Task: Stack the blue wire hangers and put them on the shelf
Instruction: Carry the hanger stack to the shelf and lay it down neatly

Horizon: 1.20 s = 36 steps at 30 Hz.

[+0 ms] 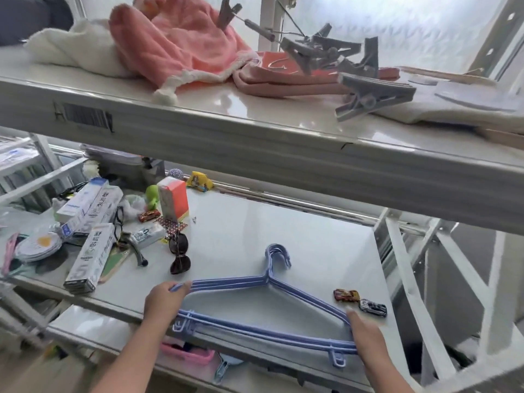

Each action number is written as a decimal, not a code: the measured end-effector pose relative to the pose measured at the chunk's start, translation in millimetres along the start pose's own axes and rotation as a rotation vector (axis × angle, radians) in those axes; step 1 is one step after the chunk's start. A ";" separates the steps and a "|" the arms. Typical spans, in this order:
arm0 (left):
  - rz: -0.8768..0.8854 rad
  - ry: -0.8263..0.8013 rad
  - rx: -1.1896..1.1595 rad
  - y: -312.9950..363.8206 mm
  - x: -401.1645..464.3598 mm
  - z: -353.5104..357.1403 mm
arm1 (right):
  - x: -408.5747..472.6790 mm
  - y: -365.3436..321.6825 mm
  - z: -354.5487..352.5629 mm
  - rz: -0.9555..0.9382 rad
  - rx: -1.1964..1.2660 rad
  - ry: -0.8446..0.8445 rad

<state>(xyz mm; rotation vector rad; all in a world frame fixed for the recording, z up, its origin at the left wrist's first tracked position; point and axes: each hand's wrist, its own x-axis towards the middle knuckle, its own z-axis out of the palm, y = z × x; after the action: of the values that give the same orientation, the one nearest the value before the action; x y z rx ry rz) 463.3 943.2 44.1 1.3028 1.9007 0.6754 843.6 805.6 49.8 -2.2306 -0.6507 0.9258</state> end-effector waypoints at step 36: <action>0.279 -0.049 0.934 33.4 34.1 22.5 | 37.4 -33.4 0.2 -0.260 -0.730 -0.079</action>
<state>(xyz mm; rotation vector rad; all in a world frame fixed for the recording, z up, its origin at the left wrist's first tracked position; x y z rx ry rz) 492.3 987.3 46.5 2.1425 2.0792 -0.1890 860.5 852.3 56.9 -2.6294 -1.4625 0.7116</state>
